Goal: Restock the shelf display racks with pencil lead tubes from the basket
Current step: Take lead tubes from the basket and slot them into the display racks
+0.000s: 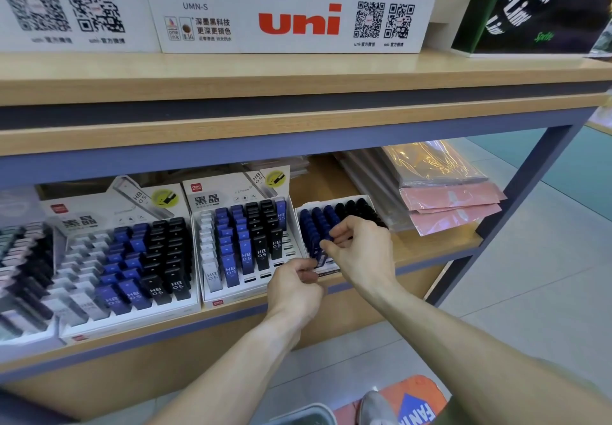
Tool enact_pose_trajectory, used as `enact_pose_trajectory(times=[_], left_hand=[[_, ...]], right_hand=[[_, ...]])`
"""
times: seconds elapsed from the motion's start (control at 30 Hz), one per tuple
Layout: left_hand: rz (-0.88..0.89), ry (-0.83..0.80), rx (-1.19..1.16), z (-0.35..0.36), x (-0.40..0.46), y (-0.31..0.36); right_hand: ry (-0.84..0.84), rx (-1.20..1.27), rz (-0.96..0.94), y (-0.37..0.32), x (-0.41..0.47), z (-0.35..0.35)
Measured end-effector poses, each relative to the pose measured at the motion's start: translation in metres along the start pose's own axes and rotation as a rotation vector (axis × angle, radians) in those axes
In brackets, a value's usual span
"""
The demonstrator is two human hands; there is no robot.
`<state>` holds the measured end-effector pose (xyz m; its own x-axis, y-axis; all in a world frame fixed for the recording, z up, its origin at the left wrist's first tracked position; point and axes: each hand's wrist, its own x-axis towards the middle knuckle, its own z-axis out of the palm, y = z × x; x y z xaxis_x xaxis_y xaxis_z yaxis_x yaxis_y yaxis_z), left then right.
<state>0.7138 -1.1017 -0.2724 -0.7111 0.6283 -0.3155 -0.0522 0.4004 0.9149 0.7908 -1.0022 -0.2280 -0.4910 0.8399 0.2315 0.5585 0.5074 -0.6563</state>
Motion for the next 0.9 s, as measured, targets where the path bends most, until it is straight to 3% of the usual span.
enact_pose_trajectory(times=[0.6, 0.7, 0.9], left_hand=[[0.089, -0.031, 0.058, -0.013, -0.012, -0.003], [0.165, -0.055, 0.146, -0.024, -0.024, -0.014], [0.348, -0.192, 0.463, -0.048, -0.056, -0.058]], right_hand=[[-0.086, 0.011, -0.026, 0.011, -0.015, -0.003], [-0.208, -0.037, -0.038, 0.016, -0.037, -0.009], [-0.659, -0.090, -0.114, 0.038, -0.104, -0.002]])
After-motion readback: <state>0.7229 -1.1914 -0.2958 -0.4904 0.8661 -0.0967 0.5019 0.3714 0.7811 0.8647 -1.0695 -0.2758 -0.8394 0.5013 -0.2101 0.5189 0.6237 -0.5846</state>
